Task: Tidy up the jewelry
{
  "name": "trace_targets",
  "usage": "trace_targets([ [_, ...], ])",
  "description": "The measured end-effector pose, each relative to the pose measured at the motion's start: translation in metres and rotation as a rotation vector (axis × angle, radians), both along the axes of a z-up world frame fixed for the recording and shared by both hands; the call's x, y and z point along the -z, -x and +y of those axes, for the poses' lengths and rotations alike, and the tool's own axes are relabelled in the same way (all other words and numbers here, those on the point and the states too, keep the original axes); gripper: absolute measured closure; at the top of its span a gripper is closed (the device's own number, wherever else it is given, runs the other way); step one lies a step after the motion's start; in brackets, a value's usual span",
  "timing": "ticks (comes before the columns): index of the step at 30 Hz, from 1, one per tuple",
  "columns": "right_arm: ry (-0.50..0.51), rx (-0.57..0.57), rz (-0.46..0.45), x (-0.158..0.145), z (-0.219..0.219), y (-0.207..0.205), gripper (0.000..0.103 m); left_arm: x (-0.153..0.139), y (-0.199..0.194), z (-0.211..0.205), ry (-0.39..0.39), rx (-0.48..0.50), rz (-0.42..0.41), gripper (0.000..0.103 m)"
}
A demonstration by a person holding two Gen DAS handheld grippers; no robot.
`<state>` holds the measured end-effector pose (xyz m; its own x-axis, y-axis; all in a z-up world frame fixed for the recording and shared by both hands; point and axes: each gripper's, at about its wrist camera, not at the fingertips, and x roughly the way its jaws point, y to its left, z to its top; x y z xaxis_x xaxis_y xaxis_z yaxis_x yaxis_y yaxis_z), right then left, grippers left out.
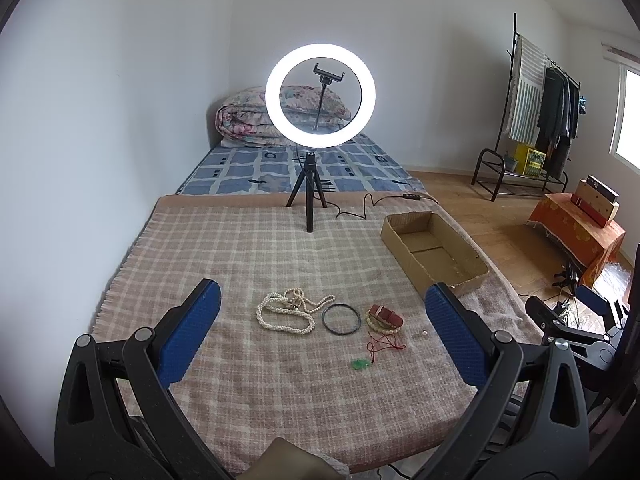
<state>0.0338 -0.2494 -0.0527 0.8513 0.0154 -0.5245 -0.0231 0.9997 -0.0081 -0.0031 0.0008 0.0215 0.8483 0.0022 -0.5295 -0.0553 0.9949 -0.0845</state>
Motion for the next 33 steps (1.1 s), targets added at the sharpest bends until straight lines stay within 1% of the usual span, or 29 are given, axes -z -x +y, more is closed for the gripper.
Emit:
trace_targets([
  [12,-0.001,-0.003,-0.002,-0.0013,0.0007,0.0003,0.0,-0.0072,-0.0015,-0.0034,-0.003,0.004,-0.007,0.0],
  [33,-0.004,-0.016,-0.02,-0.0064,0.0021,0.0054,0.0,-0.0071,-0.0017,-0.0033,-0.004,0.001,-0.01,0.0],
])
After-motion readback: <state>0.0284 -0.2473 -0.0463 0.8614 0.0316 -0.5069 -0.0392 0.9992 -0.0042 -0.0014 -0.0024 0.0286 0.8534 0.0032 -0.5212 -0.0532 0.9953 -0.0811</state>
